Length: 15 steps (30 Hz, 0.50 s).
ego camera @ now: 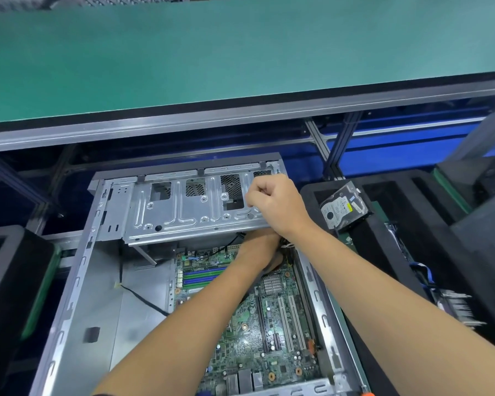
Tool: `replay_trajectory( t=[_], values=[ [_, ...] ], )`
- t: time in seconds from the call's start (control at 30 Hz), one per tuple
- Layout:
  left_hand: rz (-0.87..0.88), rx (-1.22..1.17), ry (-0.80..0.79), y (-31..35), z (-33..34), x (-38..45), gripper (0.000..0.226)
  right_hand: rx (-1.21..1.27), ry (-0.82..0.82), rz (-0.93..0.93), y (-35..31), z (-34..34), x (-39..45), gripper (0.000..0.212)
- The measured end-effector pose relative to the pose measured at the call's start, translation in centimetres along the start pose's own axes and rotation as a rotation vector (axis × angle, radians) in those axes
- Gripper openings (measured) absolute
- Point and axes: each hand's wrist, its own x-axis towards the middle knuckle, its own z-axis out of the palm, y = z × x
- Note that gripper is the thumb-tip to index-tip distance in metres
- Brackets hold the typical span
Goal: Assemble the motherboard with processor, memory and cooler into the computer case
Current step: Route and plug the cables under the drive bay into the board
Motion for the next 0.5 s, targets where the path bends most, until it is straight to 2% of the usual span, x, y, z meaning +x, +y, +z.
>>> replay_trajectory(
  t=[0.13,0.2,0.3,0.5],
  values=[
    [0.002,-0.028,-0.022,-0.4,-0.3,-0.4,0.028,0.004,0.004,0.005,-0.1,0.0,0.0,0.020],
    [0.016,-0.114,0.005,-1.3,-0.3,-0.7,0.014,0.008,0.005,0.011,-0.2,0.0,0.0,0.020],
    [0.013,-0.272,0.029,-2.3,-0.3,-1.2,0.009,0.014,0.001,0.022,-0.3,0.0,-0.1,0.022],
    [-0.130,-0.200,-0.124,-3.1,-1.5,-0.4,0.034,0.011,-0.001,0.019,-0.6,0.3,-0.2,0.029]
  ],
)
